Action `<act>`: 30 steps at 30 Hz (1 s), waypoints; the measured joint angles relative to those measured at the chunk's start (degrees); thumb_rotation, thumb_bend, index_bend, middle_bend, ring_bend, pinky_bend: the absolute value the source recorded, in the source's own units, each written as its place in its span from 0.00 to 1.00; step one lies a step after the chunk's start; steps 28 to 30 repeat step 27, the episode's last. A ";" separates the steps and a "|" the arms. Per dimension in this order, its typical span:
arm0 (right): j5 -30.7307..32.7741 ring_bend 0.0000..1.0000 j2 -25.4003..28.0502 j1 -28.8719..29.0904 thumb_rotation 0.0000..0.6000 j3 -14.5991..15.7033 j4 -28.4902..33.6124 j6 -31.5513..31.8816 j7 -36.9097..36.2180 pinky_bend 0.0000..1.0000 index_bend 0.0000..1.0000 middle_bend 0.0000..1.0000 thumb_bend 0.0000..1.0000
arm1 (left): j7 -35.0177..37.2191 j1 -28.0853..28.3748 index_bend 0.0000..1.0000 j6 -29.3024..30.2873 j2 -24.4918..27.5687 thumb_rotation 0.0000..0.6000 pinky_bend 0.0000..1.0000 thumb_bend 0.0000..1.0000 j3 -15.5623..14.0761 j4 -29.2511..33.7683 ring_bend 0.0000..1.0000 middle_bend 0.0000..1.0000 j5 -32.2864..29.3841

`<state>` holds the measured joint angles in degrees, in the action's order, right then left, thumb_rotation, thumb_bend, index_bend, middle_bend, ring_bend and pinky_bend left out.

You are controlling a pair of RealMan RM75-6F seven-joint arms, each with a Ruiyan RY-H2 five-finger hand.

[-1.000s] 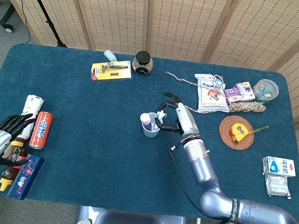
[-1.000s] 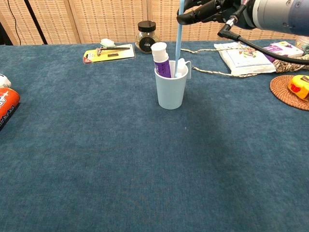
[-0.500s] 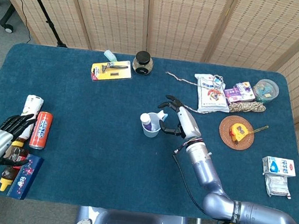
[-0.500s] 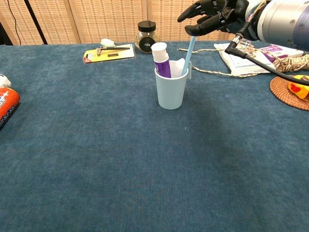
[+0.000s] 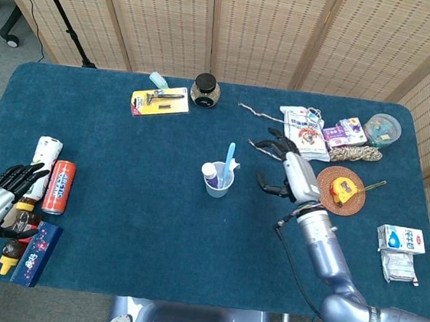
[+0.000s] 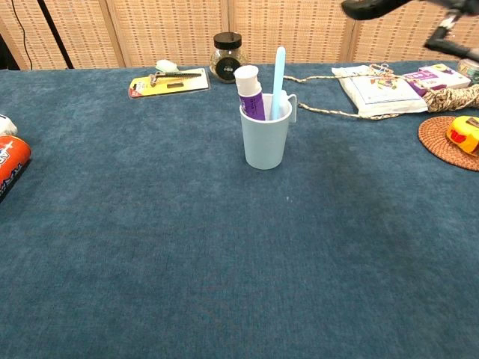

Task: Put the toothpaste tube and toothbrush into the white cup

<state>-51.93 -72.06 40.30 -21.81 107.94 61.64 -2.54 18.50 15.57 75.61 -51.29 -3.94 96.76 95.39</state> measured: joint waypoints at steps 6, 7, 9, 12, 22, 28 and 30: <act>-13.44 0.00 5.79 -6.62 1.00 6.68 -0.49 6.10 4.15 0.00 0.00 0.00 0.15 | -4.35 -2.09 0.00 2.62 -0.86 1.00 0.00 0.09 0.26 0.69 0.00 0.00 -1.06; -15.52 0.00 6.58 -7.88 1.00 7.94 -0.91 7.33 4.82 0.00 0.00 0.00 0.10 | -5.18 -2.64 0.00 3.23 -1.12 1.00 0.00 0.09 0.24 0.83 0.00 0.00 -1.18; -19.97 0.00 8.25 -11.06 1.00 10.84 -2.21 10.54 6.05 0.00 0.00 0.00 0.01 | -6.00 -3.41 0.00 4.32 -1.51 1.00 0.00 0.09 0.20 0.94 0.00 0.00 -1.24; -24.53 0.00 9.50 -15.72 1.00 14.44 -4.72 15.63 6.96 0.00 0.00 0.00 0.00 | -6.95 -5.07 0.00 6.95 -2.61 1.00 0.00 0.09 0.14 0.52 0.00 0.00 -1.15; -32.12 0.00 5.60 -28.43 1.00 22.07 -17.24 28.53 8.04 0.00 0.00 0.00 0.00 | -6.70 -8.91 0.00 11.37 -5.55 1.00 0.00 0.09 0.73 -3.21 0.00 0.00 -3.21; -32.29 0.00 3.73 -32.22 1.00 23.08 -18.97 30.79 8.26 0.00 0.00 0.00 0.00 | -6.71 -9.56 0.00 11.89 -6.04 1.00 0.00 0.09 1.47 -3.75 0.00 0.00 -4.11; -32.29 0.00 3.73 -32.22 1.00 23.08 -18.97 30.79 8.26 0.00 0.00 0.00 0.00 | -6.71 -9.56 0.00 11.89 -6.04 1.00 0.00 0.09 1.47 -3.75 0.00 0.00 -4.11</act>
